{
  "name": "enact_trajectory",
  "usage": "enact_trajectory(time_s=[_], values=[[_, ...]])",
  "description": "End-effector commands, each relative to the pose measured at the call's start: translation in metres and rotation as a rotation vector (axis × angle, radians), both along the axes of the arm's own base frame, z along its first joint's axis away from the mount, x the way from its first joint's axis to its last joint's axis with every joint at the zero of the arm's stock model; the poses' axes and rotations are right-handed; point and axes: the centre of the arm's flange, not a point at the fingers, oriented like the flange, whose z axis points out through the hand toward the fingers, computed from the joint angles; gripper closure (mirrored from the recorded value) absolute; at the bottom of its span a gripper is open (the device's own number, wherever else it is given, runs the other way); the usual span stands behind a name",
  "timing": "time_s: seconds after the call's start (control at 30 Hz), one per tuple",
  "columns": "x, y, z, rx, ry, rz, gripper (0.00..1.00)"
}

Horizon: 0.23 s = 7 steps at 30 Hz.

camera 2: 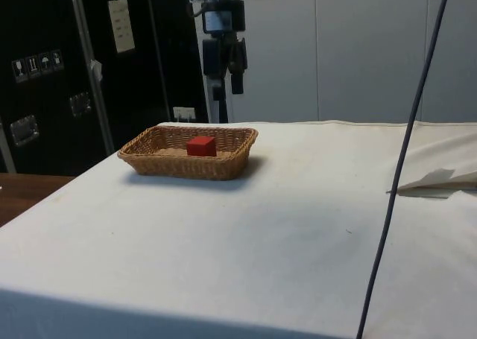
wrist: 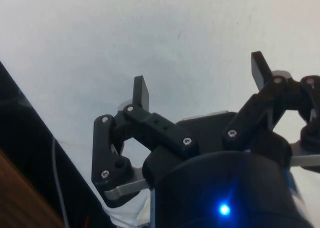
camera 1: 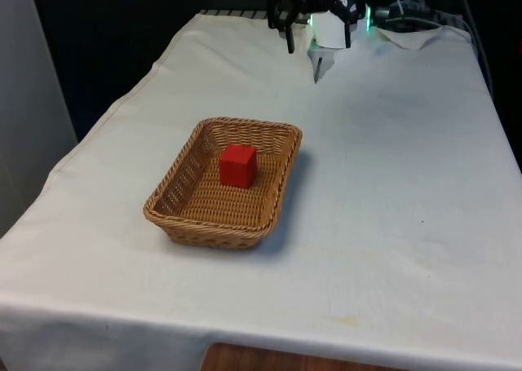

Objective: Pick up the cube and place it into the basket.

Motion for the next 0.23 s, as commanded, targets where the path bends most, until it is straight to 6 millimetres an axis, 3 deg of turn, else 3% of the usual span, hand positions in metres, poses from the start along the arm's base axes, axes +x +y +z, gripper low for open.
enact_trajectory(time_s=[0.0, 0.2], values=[[-0.0021, -0.0011, 0.0012, -0.009, -0.011, -0.011, 0.00], [-0.0061, -0.0014, -0.0004, -0.002, -0.012, -0.027, 0.00]])
